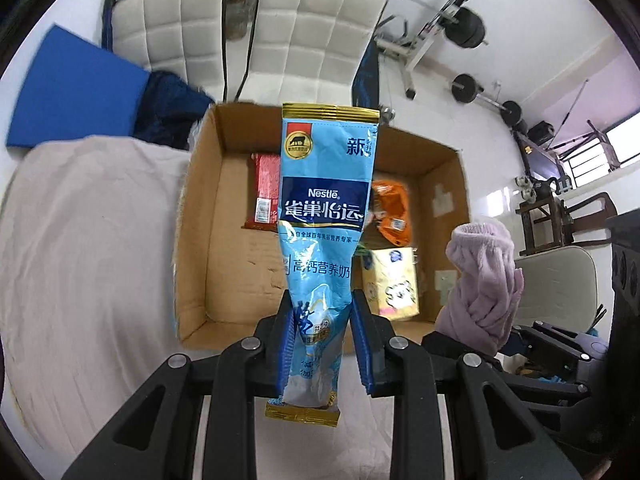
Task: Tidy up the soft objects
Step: 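Carry the pouch and towel into the box and open both tools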
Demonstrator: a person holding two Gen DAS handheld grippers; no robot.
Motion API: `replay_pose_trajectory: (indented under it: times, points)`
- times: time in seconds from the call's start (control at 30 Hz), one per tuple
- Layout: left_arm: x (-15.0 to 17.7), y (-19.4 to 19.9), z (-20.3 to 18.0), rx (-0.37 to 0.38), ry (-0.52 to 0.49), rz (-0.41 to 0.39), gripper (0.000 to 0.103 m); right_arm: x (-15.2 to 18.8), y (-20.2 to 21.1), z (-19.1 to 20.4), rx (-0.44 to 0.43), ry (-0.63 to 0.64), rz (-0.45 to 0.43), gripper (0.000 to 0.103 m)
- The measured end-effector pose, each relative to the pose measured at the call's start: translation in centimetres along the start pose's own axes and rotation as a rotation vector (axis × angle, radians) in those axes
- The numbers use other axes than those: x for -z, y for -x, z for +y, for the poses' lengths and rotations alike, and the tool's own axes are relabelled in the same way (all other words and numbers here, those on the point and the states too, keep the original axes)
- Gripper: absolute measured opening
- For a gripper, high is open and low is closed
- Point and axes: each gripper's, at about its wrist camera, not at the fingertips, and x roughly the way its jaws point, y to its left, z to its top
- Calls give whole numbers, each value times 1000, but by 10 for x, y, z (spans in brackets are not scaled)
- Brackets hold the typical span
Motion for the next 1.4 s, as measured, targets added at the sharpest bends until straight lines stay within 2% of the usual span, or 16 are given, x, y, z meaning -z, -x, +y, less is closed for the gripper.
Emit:
replay_pose_trajectory:
  times: [0.23,0.43,0.67,0.73,0.77,0.8,0.83,0.87,0.9,1.0,1.23,1.3,1.37,1.4]
  points:
    - [-31,-56,13,7,18,148,24,-40,-64,-3,27,-7,123,41]
    - [-38,-100,25,1,49,260,24,-52,-114,-6,34,-5,220,41]
    - [-39,-125,31,0,67,316,24,-60,-154,-8,44,0,300,43]
    - [-40,-129,32,-16,65,336,25,-60,-161,-9,27,-3,320,45]
    - [-40,-129,32,-24,71,343,25,-61,-164,-10,19,-13,328,51]
    - [-40,-128,34,-31,83,346,25,-61,-165,-11,14,-22,331,63]
    - [-40,-126,35,-27,95,344,26,-62,-165,-13,7,-30,325,67]
    - [-40,-123,35,-16,99,337,32,-62,-163,-13,9,-31,319,71]
    - [-41,-121,37,-20,98,330,41,-62,-161,-15,15,-31,315,72]
    - [-42,-108,32,-74,62,284,51,-62,-154,-19,37,-37,301,72]
    - [-38,-80,23,-131,32,199,57,-54,-131,-35,144,-59,220,78]
    - [-37,-72,31,-156,19,158,76,-50,-127,-40,172,-67,205,78]
    - [-34,-66,29,-171,16,125,86,-46,-123,-44,188,-77,185,78]
    - [-32,-61,31,-179,14,112,88,-44,-121,-46,196,-83,176,78]
